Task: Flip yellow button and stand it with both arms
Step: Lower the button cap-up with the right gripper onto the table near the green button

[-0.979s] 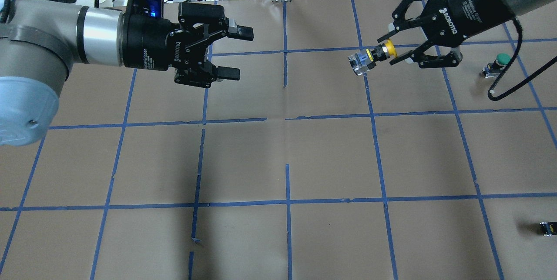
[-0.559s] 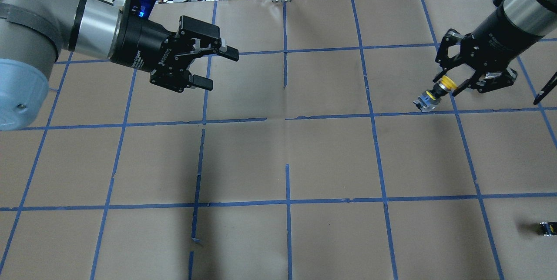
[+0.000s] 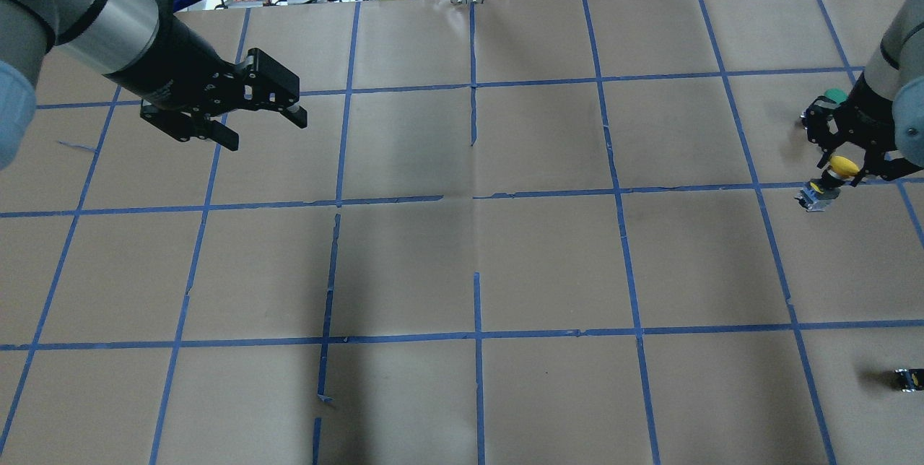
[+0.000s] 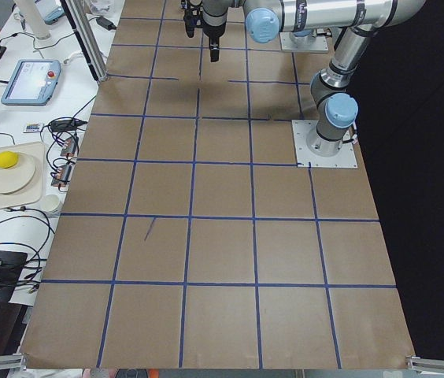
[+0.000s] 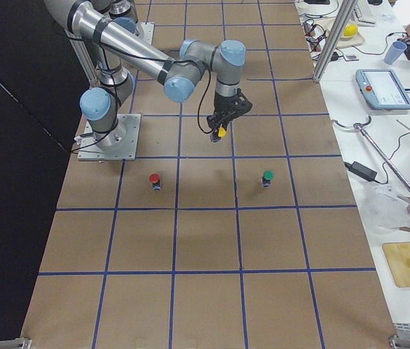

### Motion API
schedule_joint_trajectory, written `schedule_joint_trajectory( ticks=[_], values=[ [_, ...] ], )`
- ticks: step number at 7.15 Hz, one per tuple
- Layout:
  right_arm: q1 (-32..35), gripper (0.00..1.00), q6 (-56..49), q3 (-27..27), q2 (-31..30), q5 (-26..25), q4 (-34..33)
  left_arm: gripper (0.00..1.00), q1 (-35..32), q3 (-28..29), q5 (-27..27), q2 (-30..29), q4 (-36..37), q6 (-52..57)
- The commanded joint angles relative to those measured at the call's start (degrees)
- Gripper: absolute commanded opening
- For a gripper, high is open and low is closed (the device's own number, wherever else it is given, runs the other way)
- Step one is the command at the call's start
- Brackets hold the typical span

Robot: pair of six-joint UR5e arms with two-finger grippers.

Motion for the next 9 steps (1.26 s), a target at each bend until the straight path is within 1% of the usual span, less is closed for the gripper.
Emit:
schedule_joint_trajectory(
  ticks=[1, 2, 3, 4, 5, 6, 7, 8, 9],
  values=[
    [-0.18, 0.06, 1.55, 4.93, 2.45, -6.83, -11.01, 1.0, -1.47, 3.33, 9.85, -2.15, -0.82, 0.42],
    [-0.18, 0.06, 1.55, 6.43, 3.68, -8.32, -14.96, 1.0, -3.13, 5.51, 12.31, -3.12, -1.43, 0.85],
    [-0.26, 0.07, 1.55, 7.75, 5.6, -10.6, -19.0, 1.0, -5.33, 6.49, 16.26, -5.04, -2.65, 2.16],
    [-0.27, 0.07, 1.55, 8.46, 7.71, -12.97, -24.96, 1.0, -6.48, 6.94, 16.38, -5.15, -2.84, 2.26],
    [-0.44, 0.07, 1.21, 9.77, 8.6, -13.69, -28.59, 1.0, -6.75, 7.2, 16.73, -5.67, -2.84, 4.52],
    [-2.53, 0.07, -0.28, 12.92, 8.44, -13.52, -33.32, 1.0, -6.49, 8.16, 16.13, -5.33, -2.84, 5.07],
    [-4.03, 0.07, -5.16, 15.82, 8.35, -13.26, -40.59, 1.0, -6.06, 9.48, 15.68, -5.85, -3.62, 5.16],
    [-4.48, 0.08, -6.43, 17.76, 8.35, -12.73, -44.49, 1.0, -5.36, 9.67, 15.85, -5.94, -7.55, 5.25],
    [-4.48, 0.09, -6.44, 17.96, 8.26, -12.64, -45.14, 1.0, -5.0, 9.93, 15.33, -6.9, -7.24, 5.25]
  ],
)
